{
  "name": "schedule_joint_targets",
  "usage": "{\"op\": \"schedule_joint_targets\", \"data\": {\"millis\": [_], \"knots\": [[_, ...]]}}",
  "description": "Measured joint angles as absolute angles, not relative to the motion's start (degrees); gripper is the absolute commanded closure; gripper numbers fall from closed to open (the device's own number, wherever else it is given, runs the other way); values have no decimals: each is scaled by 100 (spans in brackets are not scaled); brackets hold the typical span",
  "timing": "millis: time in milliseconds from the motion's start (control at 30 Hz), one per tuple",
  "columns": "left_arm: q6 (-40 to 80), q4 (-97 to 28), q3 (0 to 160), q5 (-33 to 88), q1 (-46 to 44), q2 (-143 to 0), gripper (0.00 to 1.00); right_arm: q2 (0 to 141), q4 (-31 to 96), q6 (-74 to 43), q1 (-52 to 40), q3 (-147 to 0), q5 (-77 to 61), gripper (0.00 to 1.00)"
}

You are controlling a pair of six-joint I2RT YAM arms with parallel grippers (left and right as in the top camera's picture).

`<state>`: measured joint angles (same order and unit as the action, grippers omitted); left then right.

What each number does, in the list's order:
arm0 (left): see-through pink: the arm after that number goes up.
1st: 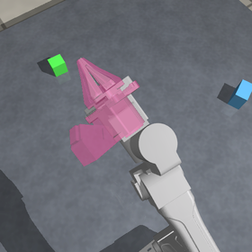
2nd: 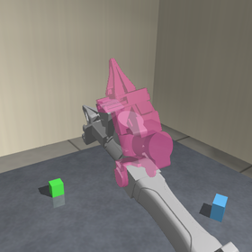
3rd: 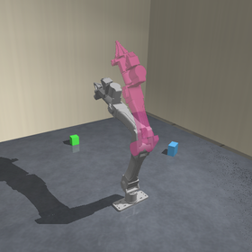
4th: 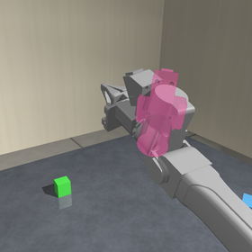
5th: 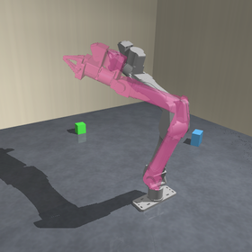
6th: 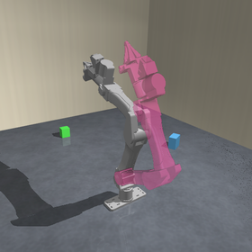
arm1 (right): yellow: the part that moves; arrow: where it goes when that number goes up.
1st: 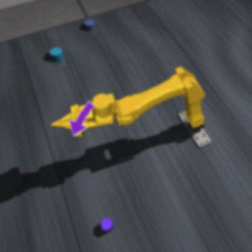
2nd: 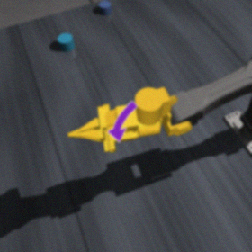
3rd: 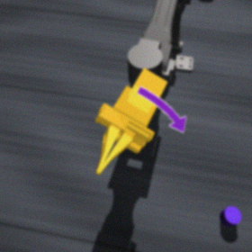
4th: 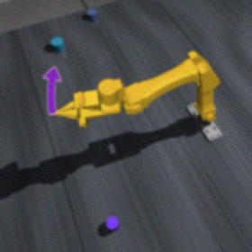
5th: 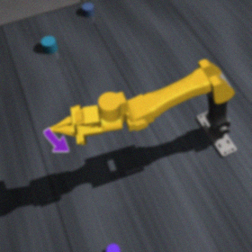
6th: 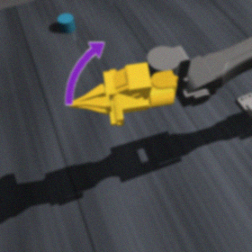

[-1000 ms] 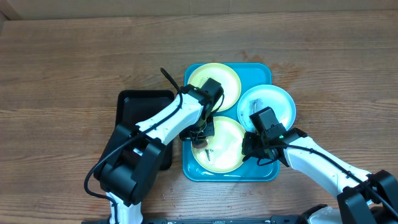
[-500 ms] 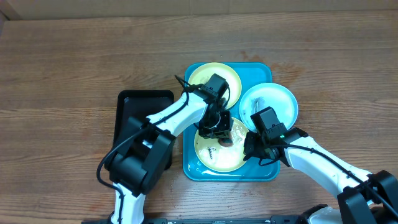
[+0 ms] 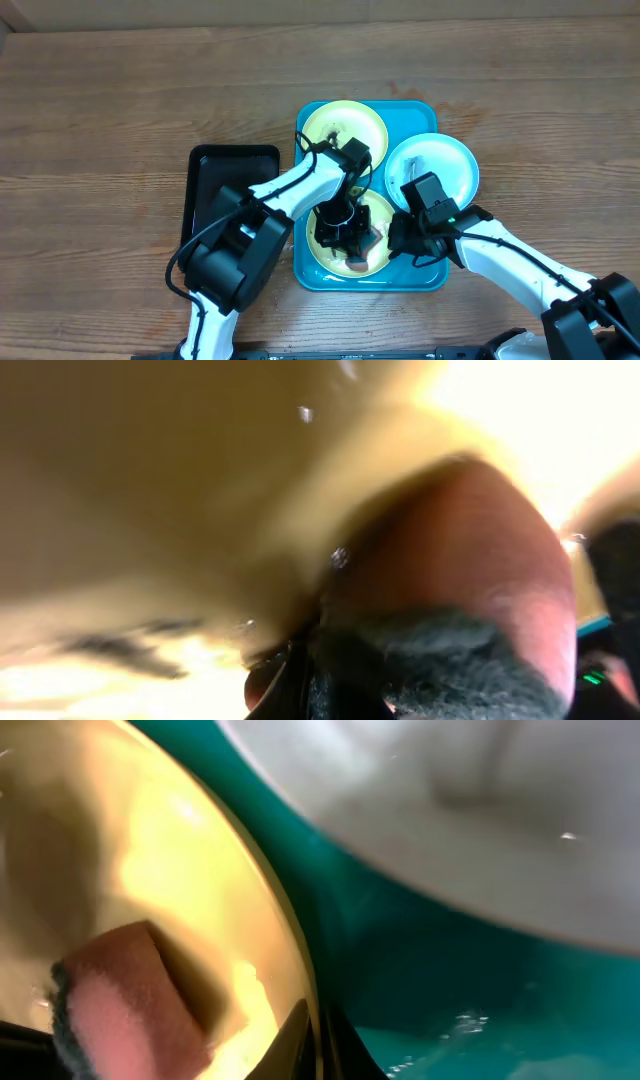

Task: Clean dirty plates on tray and stack at the side
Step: 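Scrub the lower yellow plate with the sponge in the left gripper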

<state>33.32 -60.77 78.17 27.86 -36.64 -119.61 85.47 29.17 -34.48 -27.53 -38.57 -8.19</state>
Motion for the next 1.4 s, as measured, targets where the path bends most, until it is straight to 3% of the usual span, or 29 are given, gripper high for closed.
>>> {"op": "schedule_joint_targets", "data": {"millis": [367, 600, 1033, 1400], "knots": [[3621, -6670, 7872, -19, -3662, -11719, 96, 8547, 2851, -3454, -2753, -3857, -974, 96], [3669, -6611, 8020, -753, -3520, -11736, 96, 8552, 2757, -3498, -2788, -3955, -1138, 96], [3601, -5695, 8204, 749, -3138, -11802, 96, 8552, 2961, -3505, -2670, -3959, -687, 96], [3645, -3588, 7865, 2759, -3693, -11887, 96, 8545, 2998, -3304, -2635, -3959, -644, 96]]}}
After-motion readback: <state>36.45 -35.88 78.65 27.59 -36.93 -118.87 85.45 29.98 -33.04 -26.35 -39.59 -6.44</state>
